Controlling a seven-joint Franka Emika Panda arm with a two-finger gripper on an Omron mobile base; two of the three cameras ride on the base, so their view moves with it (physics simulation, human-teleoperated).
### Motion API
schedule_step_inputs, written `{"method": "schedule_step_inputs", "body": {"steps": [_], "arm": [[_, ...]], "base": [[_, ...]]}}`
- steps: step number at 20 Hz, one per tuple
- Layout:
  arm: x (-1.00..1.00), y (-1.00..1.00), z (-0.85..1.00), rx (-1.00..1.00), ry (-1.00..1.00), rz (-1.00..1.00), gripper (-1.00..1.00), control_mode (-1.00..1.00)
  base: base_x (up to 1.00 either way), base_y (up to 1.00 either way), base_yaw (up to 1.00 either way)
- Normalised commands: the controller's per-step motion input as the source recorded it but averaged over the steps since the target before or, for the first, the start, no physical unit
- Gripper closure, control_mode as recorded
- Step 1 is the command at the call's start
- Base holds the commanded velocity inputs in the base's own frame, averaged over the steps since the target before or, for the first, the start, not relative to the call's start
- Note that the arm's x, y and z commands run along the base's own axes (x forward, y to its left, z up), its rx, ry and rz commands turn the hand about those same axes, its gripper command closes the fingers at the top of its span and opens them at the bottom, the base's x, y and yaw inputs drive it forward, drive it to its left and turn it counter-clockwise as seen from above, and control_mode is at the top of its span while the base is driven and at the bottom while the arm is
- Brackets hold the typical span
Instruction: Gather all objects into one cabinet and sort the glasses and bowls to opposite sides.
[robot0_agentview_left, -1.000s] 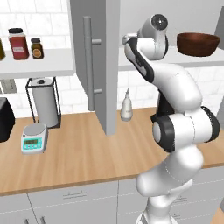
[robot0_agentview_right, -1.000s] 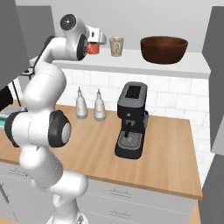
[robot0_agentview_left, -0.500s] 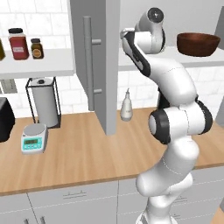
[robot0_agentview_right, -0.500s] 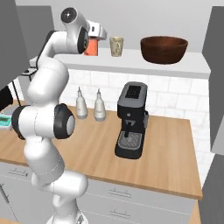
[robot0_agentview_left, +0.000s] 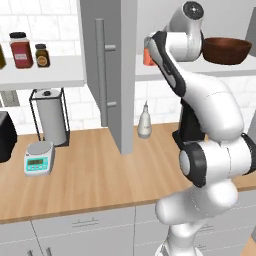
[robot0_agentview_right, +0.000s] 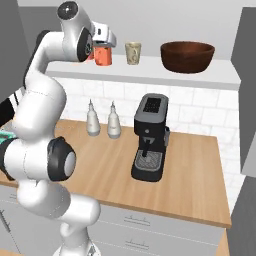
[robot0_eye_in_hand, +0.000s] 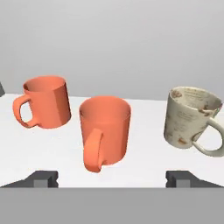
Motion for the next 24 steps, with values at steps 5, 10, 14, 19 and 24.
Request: {"method": "schedule_step_inputs", "body": {"steps": [5, 10, 14, 19, 24], "arm": [[-1.00, -0.12, -0.63, 0.03, 0.00, 0.19, -1.00, -1.00], [-1.00, -0.56, -0.06, 0.06, -0.32, 0.17, -1.00, -1.00], [-1.00, -0.57, 0.27, 0.04, -0.42, 0.06, -1.00, -1.00], [-1.00, -0.39, 0.02, 0.06, -0.43, 0.08, -1.00, -1.00], [-1.00, -0.21, -0.12, 0.04, -0.45, 0.03, -1.00, -1.00]], "base": [[0.00, 0.00, 0.00], [0.00, 0.00, 0.00], [0.00, 0.00, 0.00], [0.00, 0.00, 0.00], [0.00, 0.00, 0.00]]}}
